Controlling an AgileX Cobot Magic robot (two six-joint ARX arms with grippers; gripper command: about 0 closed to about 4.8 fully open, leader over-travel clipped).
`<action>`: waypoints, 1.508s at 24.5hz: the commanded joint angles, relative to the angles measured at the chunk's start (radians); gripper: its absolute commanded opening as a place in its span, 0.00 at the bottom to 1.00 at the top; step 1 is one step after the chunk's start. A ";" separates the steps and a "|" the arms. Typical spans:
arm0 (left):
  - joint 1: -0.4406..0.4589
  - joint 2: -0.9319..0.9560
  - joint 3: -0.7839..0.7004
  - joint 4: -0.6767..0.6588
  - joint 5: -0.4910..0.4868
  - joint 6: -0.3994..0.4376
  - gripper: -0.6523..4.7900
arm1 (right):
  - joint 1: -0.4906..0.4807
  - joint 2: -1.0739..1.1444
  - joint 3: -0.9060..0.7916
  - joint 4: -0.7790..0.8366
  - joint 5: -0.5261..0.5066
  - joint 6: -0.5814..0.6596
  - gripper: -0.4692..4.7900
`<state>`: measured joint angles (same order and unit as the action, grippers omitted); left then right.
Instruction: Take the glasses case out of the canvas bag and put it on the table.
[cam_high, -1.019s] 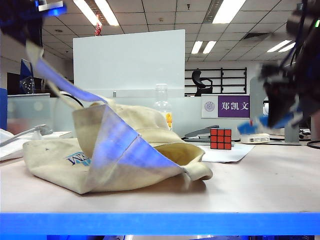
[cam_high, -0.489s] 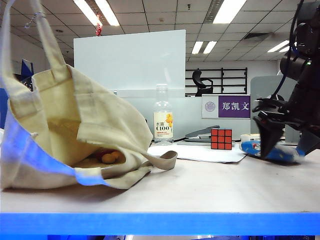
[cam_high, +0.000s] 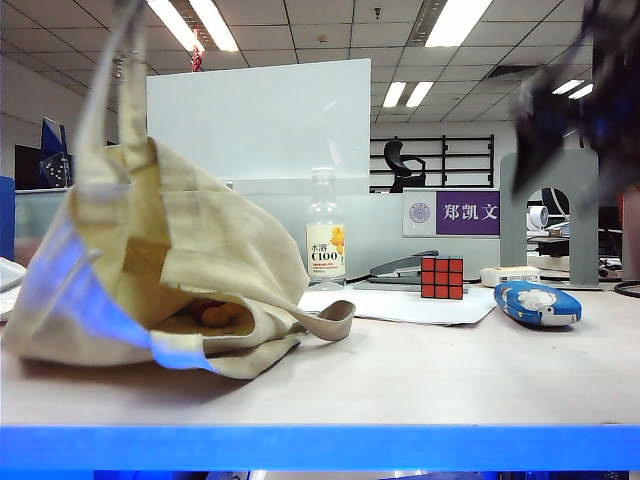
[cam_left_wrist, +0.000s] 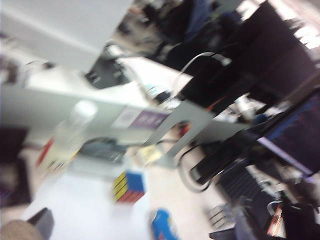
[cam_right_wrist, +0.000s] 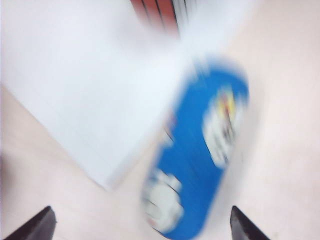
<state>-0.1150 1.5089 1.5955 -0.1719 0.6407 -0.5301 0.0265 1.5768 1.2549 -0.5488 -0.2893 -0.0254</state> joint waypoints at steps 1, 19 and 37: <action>0.000 0.064 0.005 0.161 0.013 -0.049 1.00 | 0.002 -0.143 0.004 0.077 -0.031 0.138 1.00; 0.001 0.295 0.074 -0.921 -0.531 0.460 1.00 | 0.007 -0.744 0.003 -0.050 -0.135 0.238 1.00; -0.013 -0.312 0.097 -0.627 -0.715 0.428 0.13 | 0.188 -0.853 -0.068 -0.069 -0.101 0.148 0.40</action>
<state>-0.1291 1.2686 1.6890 -0.9024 -0.0750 -0.0914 0.2150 0.7544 1.1748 -0.7021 -0.4030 0.1787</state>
